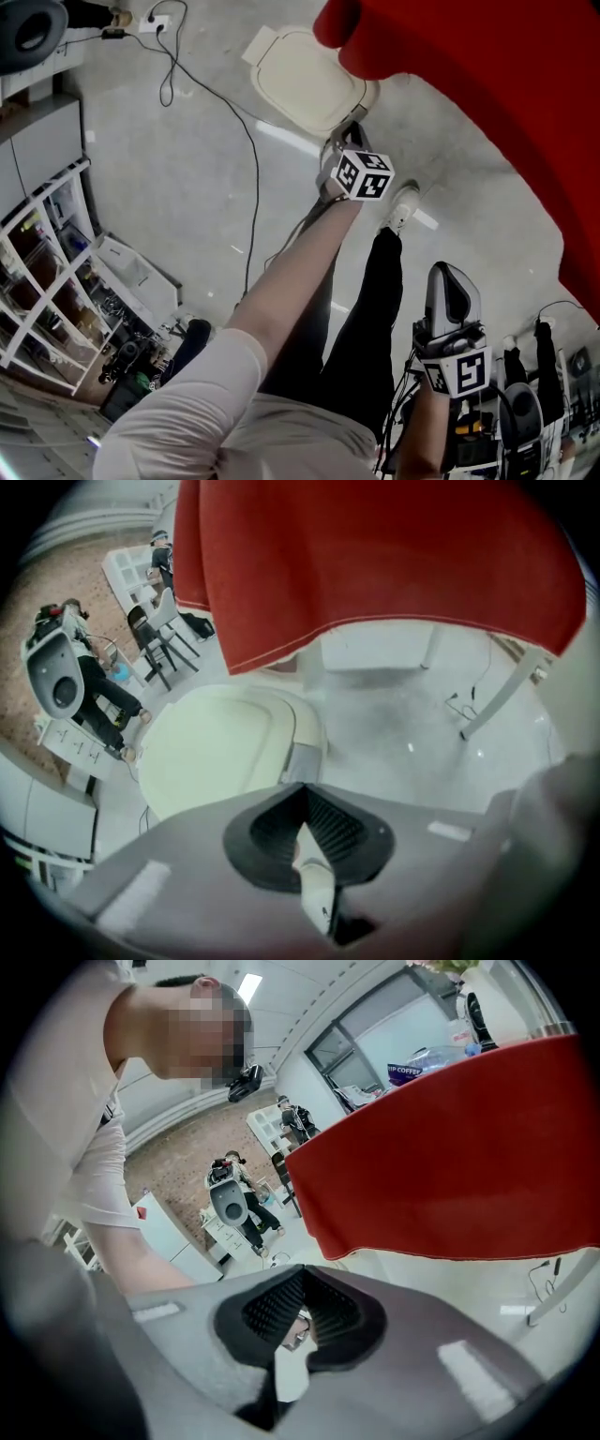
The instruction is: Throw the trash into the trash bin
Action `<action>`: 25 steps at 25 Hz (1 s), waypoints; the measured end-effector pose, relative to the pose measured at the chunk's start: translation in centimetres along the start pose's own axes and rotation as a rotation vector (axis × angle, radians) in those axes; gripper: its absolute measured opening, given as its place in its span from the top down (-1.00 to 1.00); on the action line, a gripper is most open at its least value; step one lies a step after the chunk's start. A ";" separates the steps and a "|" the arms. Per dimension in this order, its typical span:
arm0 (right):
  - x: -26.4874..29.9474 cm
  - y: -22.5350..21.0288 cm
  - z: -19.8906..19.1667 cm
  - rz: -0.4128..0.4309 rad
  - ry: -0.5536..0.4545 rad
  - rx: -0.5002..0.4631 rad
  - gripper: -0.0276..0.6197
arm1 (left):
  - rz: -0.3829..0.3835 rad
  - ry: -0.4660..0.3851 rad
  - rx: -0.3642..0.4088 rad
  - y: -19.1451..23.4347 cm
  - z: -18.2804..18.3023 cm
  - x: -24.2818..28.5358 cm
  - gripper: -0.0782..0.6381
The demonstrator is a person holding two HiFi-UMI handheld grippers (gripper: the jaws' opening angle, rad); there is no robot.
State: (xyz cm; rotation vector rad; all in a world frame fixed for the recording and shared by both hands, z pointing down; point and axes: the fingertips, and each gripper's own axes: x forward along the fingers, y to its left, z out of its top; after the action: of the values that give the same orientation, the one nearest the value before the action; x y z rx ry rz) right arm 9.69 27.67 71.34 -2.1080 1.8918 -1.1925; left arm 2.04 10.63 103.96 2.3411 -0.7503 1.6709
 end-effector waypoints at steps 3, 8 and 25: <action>-0.3 -0.3 0.2 0.009 -0.001 -0.012 0.91 | 0.010 0.008 -0.019 -0.2 0.0 0.1 0.77; -0.6 -1.0 0.5 0.012 -0.002 -0.025 0.91 | -0.016 -0.009 -0.068 0.2 -0.1 0.0 0.77; -1.6 5.2 7.5 0.031 -0.030 -0.120 0.91 | -0.196 -0.190 -0.149 3.6 5.0 -14.4 0.77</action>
State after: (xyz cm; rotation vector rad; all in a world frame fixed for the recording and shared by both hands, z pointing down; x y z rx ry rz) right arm 9.86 24.54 62.60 -2.1327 2.0227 -1.0600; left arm 0.95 9.82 88.32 2.4024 -0.6286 1.2833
